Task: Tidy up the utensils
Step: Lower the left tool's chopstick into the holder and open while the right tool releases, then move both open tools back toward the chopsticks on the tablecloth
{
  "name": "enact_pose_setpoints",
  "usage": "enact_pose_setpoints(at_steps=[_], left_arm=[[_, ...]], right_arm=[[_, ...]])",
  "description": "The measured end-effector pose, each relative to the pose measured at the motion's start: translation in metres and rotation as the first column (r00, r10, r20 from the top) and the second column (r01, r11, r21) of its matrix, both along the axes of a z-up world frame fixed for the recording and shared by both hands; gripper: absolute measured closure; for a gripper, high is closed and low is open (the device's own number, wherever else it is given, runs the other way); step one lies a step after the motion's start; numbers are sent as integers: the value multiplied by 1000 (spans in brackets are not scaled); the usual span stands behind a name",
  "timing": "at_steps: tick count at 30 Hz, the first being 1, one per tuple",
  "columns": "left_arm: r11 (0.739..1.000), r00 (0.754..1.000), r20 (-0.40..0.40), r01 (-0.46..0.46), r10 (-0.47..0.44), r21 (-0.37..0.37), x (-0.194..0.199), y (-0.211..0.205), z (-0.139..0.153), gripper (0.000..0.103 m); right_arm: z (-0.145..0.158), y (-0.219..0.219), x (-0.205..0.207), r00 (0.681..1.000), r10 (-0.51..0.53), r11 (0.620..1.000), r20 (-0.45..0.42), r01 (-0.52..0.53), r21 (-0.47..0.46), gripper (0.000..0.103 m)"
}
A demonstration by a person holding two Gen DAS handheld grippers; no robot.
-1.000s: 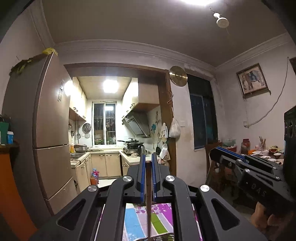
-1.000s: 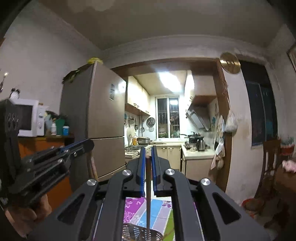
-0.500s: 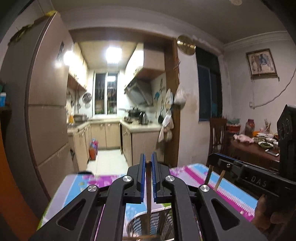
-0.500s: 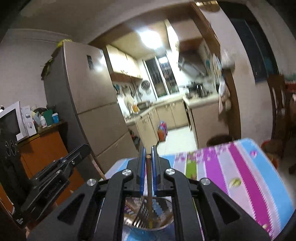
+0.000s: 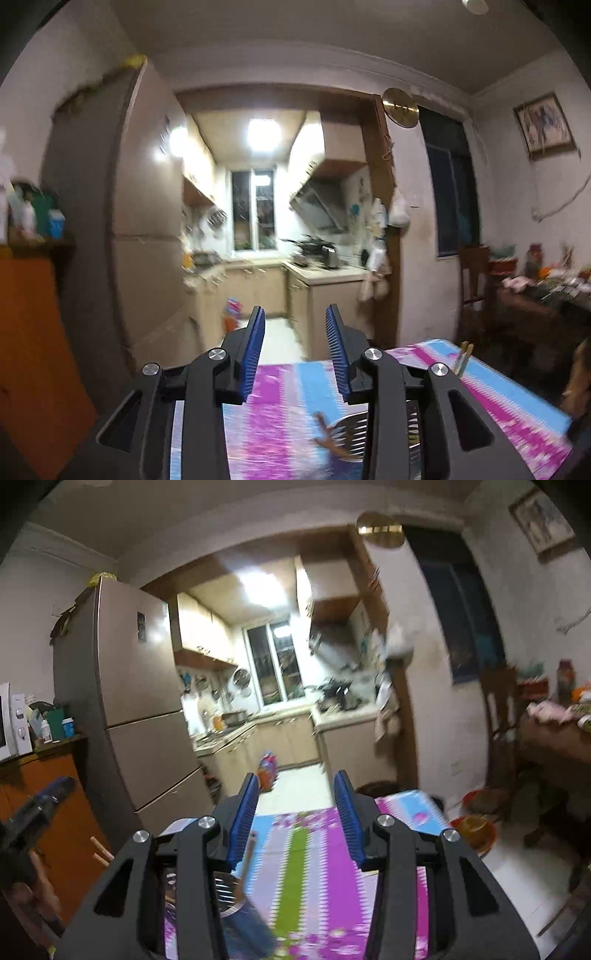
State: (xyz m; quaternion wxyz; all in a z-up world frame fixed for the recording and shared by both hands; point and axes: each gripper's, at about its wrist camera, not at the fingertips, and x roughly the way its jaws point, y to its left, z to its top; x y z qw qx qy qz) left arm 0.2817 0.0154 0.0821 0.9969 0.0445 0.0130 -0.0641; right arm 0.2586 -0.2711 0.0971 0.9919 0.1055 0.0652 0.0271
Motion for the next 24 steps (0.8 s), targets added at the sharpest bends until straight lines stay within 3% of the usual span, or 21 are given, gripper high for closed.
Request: enact_pose_setpoints(at_steps=[3,6,14,20,24], left_arm=[[994,997,11,-81,80,69,-24,4,2,67],[983,991,6,-131,132,127,-49,4,-5,67],[946,976,-24,-202,215,253,-109,3,-34,66],[937,970,-66,-208,235,279,-143,9,-58,64],[944,965,-113,-201,237,263,-166,21,-76,54]], right_arm=[[0,-14,-35,1000,-6,999,20,6,-32,61],[-7,-15,-67,1000,0,998,17,1,-62,49],[-48,30,-148,998,53,965,-46,-63,-256,41],[-76,65,-189,989,105,929,-107,-136,-343,35],[-95,81,-214,982,115,920,-152,-163,-357,32]])
